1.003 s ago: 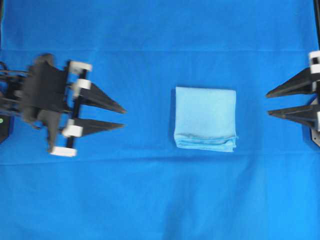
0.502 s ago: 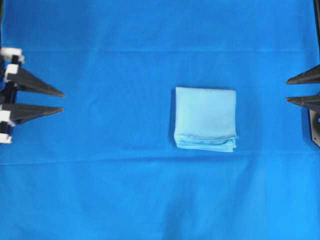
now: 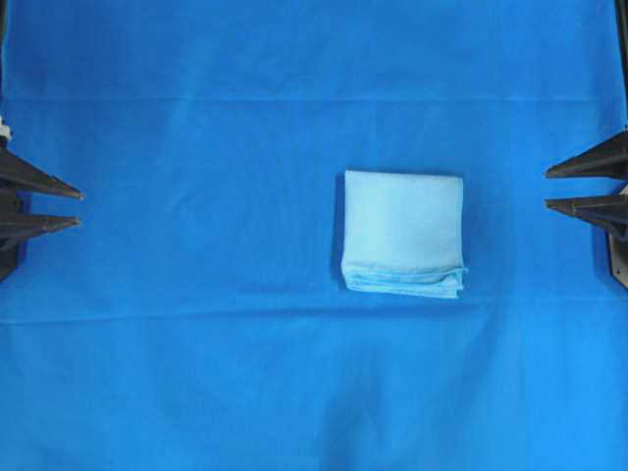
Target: Fold a vertical towel.
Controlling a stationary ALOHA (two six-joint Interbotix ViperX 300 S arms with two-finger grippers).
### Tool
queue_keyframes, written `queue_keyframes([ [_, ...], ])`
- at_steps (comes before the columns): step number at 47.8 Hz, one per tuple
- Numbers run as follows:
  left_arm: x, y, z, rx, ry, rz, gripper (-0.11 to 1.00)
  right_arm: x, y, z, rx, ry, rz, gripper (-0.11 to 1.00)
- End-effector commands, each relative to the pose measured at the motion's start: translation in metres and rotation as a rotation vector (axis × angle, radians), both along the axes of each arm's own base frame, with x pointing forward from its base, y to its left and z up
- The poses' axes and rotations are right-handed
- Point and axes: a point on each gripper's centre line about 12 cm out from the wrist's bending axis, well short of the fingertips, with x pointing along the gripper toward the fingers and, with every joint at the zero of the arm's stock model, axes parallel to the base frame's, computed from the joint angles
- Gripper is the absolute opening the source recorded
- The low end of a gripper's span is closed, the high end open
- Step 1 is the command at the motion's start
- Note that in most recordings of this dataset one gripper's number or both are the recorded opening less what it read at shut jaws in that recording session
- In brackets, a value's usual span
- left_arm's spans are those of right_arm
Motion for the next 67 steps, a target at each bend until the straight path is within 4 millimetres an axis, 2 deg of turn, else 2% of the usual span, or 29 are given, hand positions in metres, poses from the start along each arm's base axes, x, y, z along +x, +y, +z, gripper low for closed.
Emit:
queue_keyframes([
  [1,0.0028,0.0029,-0.0003,-0.012,0.013,0.022,0.33,0.0026,-0.0002,0.0039,0.003,-0.007,-0.001,0.49],
  [10,0.0038,0.0079,-0.0079,-0.049,0.042,0.061,0.33,0.0024,0.0,0.0046,0.005,-0.009,-0.001,0.49],
  [67,0.0032,0.0079,-0.007,-0.049,0.036,0.061,0.33,0.0025,-0.0001,0.0036,0.003,-0.004,-0.001,0.49],
])
